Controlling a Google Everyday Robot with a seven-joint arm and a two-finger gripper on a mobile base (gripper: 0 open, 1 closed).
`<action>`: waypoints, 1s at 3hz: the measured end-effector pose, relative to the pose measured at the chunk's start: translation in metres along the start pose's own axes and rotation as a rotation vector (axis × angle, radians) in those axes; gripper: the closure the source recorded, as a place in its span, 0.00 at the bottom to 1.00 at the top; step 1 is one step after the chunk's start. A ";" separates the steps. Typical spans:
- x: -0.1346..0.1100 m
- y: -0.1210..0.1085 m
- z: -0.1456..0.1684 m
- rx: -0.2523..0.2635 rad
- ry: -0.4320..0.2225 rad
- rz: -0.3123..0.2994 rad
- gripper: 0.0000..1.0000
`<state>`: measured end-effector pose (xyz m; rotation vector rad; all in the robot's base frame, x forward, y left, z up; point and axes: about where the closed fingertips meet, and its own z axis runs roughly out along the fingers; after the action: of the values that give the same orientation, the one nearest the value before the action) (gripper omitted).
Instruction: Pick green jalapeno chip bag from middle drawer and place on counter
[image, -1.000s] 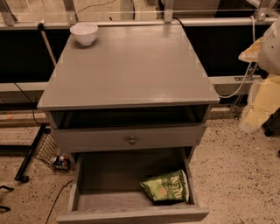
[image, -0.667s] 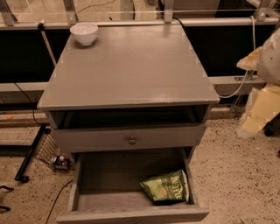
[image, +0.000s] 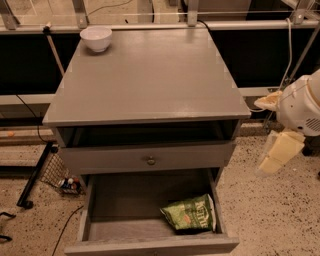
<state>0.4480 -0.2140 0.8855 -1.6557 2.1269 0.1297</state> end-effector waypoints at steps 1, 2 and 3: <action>0.000 0.000 0.000 0.000 0.000 0.000 0.00; 0.010 0.002 0.031 -0.045 -0.044 0.002 0.00; 0.020 0.005 0.075 -0.065 -0.082 -0.015 0.00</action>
Offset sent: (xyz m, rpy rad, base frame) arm 0.0109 0.0005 -0.0605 0.1114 0.0622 0.0355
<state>0.4607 -0.2060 0.8092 -1.6725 2.0695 0.2602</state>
